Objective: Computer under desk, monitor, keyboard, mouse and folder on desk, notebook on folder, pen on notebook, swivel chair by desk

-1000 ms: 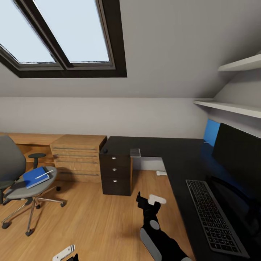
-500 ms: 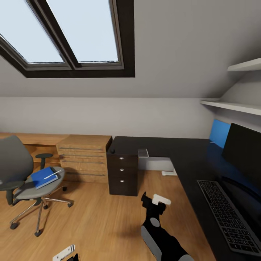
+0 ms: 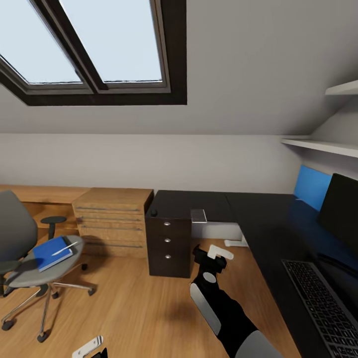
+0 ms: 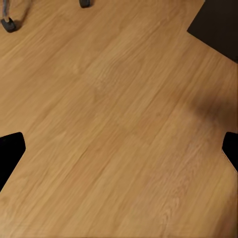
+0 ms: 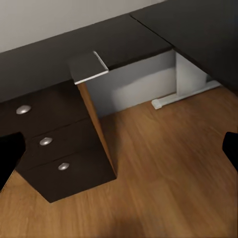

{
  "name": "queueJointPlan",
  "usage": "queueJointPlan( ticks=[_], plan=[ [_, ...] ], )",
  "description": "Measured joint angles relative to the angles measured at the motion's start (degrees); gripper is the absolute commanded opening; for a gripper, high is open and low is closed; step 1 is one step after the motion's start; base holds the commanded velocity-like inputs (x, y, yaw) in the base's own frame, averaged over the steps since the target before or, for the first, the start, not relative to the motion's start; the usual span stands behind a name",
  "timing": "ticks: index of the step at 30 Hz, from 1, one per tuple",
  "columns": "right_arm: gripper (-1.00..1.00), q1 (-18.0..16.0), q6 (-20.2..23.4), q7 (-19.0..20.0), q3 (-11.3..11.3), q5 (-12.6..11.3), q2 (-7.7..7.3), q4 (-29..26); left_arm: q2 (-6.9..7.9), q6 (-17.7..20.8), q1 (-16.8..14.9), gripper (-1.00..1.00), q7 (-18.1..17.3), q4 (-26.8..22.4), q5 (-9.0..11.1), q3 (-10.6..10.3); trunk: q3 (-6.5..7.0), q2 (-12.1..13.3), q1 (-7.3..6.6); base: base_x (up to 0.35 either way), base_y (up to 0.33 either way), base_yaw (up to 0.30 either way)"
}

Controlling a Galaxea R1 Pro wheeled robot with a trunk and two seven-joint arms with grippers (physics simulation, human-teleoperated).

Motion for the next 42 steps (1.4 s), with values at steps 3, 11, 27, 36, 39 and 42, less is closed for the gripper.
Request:
queueJointPlan(
  ticks=[3,11,27,36,39,42],
  plan=[
    [1.0,0.02,-0.03,-0.02,1.4,0.05,0.0,-0.16,0.0,0.04,0.0,1.0,0.0,0.0,0.0,-0.02,0.0,0.0,0.0,0.327,0.0,0.0],
    [1.0,0.02,-0.04,0.06,3.18,0.06,0.0,-0.26,0.0,0.08,0.01,1.0,0.01,-0.01,0.01,-0.02,0.0,0.01,0.03,0.146,0.0,0.202],
    [1.0,0.03,-0.03,0.11,10.71,1.68,0.0,-0.05,0.04,-0.14,0.01,1.0,-0.29,-0.25,-0.17,0.06,-0.41,0.0,0.0,0.198,0.0,0.251],
    [1.0,0.04,-0.07,0.13,13.81,1.73,0.0,-0.11,0.72,-0.56,8.12,1.0,-0.3,-14.62,-0.35,-0.07,-0.46,0.0,0.0,0.328,0.0,0.002],
    [1.0,0.04,-0.07,0.11,14.0,2.58,0.0,-0.1,0.72,-0.56,8.15,1.0,-0.28,-14.67,-0.38,-0.07,-0.46,0.0,0.0,0.328,0.002,0.0],
    [1.0,0.02,-0.04,0.16,14.13,3.71,0.0,-0.09,0.71,-1.0,8.21,1.0,-0.27,-14.87,-0.58,-0.06,-0.46,-0.01,0.0,0.328,0.07,0.0]
  ],
)
